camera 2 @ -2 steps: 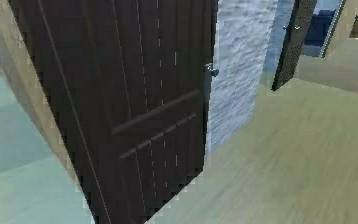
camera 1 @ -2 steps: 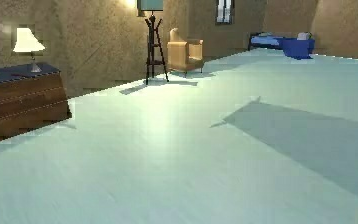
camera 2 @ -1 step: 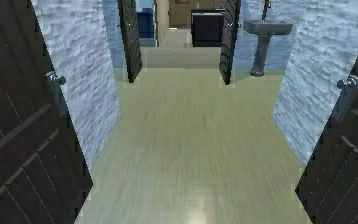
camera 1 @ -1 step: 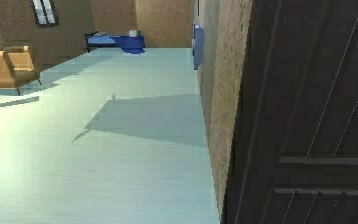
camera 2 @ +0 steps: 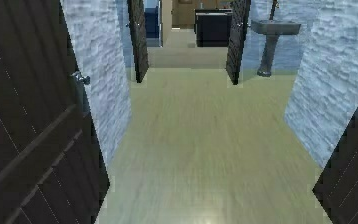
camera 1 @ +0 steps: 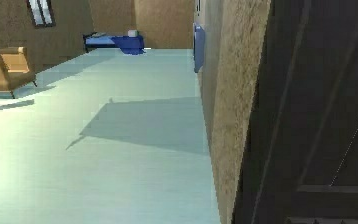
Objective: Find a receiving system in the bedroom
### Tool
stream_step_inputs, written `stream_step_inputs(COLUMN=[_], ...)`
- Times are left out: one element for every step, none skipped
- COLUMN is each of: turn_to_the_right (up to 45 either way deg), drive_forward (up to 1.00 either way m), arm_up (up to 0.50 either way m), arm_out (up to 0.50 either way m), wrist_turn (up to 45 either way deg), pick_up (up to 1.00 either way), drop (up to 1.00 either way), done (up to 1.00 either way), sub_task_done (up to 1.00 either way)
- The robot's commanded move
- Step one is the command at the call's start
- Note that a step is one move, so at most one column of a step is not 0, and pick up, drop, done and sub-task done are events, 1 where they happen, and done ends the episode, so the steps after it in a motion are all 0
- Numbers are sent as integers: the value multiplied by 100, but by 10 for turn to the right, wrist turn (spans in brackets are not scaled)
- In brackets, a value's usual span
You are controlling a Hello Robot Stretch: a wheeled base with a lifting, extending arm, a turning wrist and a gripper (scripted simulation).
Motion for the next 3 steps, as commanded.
stream_step_inputs(turn_to_the_right=[-360,0,360], drive_forward=[0,55,0], arm_up=[0,0,0], arm_out=[0,0,0], wrist_turn=[0,0,0], pick_up=[0,0,0], drop=[0,0,0], done=[0,0,0], sub_task_done=[0,0,0])
